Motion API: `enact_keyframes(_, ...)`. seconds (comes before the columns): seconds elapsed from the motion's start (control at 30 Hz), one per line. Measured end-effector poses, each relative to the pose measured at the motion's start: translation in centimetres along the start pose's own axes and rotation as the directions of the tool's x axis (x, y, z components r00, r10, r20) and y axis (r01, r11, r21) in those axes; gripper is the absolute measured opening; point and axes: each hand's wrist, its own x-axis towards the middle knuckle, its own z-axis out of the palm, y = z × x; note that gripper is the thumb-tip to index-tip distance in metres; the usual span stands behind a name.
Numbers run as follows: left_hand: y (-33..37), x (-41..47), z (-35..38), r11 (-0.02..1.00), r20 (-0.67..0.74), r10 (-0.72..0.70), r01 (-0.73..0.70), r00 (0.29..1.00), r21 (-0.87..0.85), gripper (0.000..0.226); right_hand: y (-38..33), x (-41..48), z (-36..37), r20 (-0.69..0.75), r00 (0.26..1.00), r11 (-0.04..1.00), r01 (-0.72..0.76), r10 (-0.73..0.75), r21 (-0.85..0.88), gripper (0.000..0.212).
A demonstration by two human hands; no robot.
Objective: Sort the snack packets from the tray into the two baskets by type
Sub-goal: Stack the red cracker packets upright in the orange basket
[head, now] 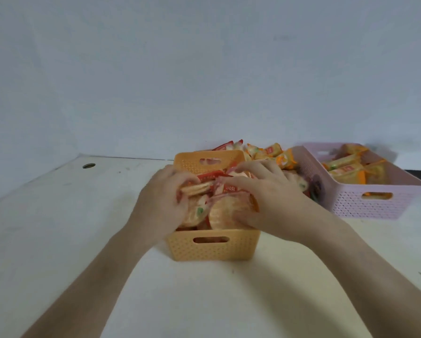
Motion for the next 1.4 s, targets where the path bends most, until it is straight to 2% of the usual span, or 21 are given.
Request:
enact_keyframes(0.03, 0.5, 0.4, -0.2, 1.0, 0.164, 0.022, -0.021, 0.986, -0.009, 0.024, -0.3, 0.3, -0.1, 0.011, 1.0, 1.0, 0.028, -0.028, -0.004, 0.057)
enact_keyframes(0.1, 0.9, 1.2, 0.0, 0.987, 0.45, 0.027, -0.096, 0.893, 0.13, 0.021, -0.8, 0.9, 0.3, 0.043, 0.995, 0.992, 0.094, -0.09, -0.087, 0.05)
enact_keyframes(0.17, 0.3, 1.9, 0.7, 0.951, 0.547, 0.018, -0.183, 0.837, 0.25, 0.053, -0.9, 1.2, 0.4, 0.06, 0.989, 0.978, 0.142, -0.134, -0.154, 0.045)
enact_keyframes(0.23, -0.3, 2.3, 1.1, 0.911, 0.599, 0.009, -0.253, 0.801, 0.325, 0.085, -0.9, 1.5, 0.5, 0.08, 0.98, 0.974, 0.19, -0.181, -0.125, 0.036)
enact_keyframes(0.27, -0.4, 2.4, 1.4, 0.886, 0.62, 0.016, -0.299, 0.785, 0.355, 0.093, -1.0, 1.7, 0.6, 0.111, 0.973, 0.972, 0.215, -0.205, -0.095, 0.028)
enact_keyframes(0.33, -0.3, 2.4, 1.9, 0.841, 0.602, 0.043, -0.354, 0.797, 0.409, 0.093, -1.2, 1.8, 0.2, 0.209, 0.946, 0.961, 0.266, -0.247, -0.069, 0.014)
enact_keyframes(0.4, -0.1, 2.2, 2.2, 0.842, 0.522, 0.068, -0.329, 0.85, 0.427, 0.083, -1.4, 2.1, 0.0, 0.302, 0.918, 0.946, 0.303, -0.257, -0.116, 0.016)
enact_keyframes(0.5, -0.2, 1.7, 2.4, 0.899, 0.465, 0.054, -0.245, 0.884, 0.362, 0.077, -1.8, 3.3, 1.4, 0.397, 0.893, 0.928, 0.312, -0.212, -0.205, 0.011)
enact_keyframes(0.57, -0.1, 1.6, 1.9, 0.957, 0.388, 0.063, -0.166, 0.919, 0.237, 0.073, -2.3, 4.4, 2.6, 0.422, 0.889, 0.93, 0.292, -0.177, -0.225, 0.006)
enact_keyframes(0.63, 0.0, 1.6, 1.1, 0.997, 0.259, 0.066, -0.074, 0.964, 0.022, 0.067, -2.4, 4.8, 2.6, 0.386, 0.903, 0.919, 0.302, -0.19, -0.254, 0.016)
enact_keyframes(0.7, -0.3, 1.4, 0.4, 0.99, 0.217, 0.031, 0.0, 0.976, -0.144, 0.073, -2.2, 4.1, 1.9, 0.309, 0.921, 0.897, 0.33, -0.238, -0.295, 0.021)
enact_keyframes(0.77, -0.6, 0.8, 0.0, 0.97, 0.227, 0.001, 0.054, 0.974, -0.237, 0.081, -1.8, 3.1, 1.7, 0.193, 0.943, 0.884, 0.323, -0.27, -0.339, 0.019)
enact_keyframes(0.8, -0.7, 0.6, -0.3, 0.961, 0.224, -0.011, 0.072, 0.975, -0.269, 0.079, -1.8, 3.3, 2.1, 0.133, 0.951, 0.88, 0.308, -0.278, -0.362, 0.023)
enact_keyframes(0.87, -0.8, 0.1, -0.9, 0.948, 0.217, -0.03, 0.097, 0.976, -0.302, 0.066, -1.9, 3.1, 2.0, 0.107, 0.967, 0.899, 0.255, -0.231, -0.356, 0.029)
enact_keyframes(0.93, -0.9, -0.1, -1.8, 0.948, 0.27, -0.022, 0.106, 0.963, -0.301, 0.048, -2.0, 3.1, 1.8, 0.11, 0.971, 0.919, 0.237, -0.213, -0.314, 0.024)
enact_keyframes(1.0, -0.6, 0.0, -2.6, 0.953, 0.387, -0.003, 0.12, 0.922, -0.278, 0.035, -2.1, 3.0, 1.3, 0.094, 0.974, 0.932, 0.223, -0.204, -0.285, 0.022)
enact_keyframes(1.1, -0.2, 0.4, -2.7, 0.986, 0.532, -0.008, 0.094, 0.847, -0.136, 0.034, -2.0, 3.1, 1.5, 0.123, 0.977, 0.946, 0.199, -0.172, -0.257, 0.024)
enact_keyframes(1.17, 0.1, 0.6, -2.4, 0.999, 0.615, -0.007, 0.026, 0.789, -0.022, 0.029, -1.6, 3.1, 1.5, 0.158, 0.977, 0.966, 0.173, -0.144, -0.19, 0.022)
enact_keyframes(1.27, 0.3, 1.0, -1.9, 0.997, 0.706, -0.008, -0.051, 0.708, 0.062, 0.028, -0.6, 3.3, 1.4, 0.225, 0.97, 0.988, 0.12, -0.096, -0.096, 0.019)
enact_keyframes(1.4, 0.2, 1.4, -1.5, 0.979, 0.68, -0.048, -0.102, 0.731, 0.179, 0.038, -0.3, 3.3, -0.1, 0.32, 0.945, 0.996, 0.052, -0.072, 0.071, 0.02)
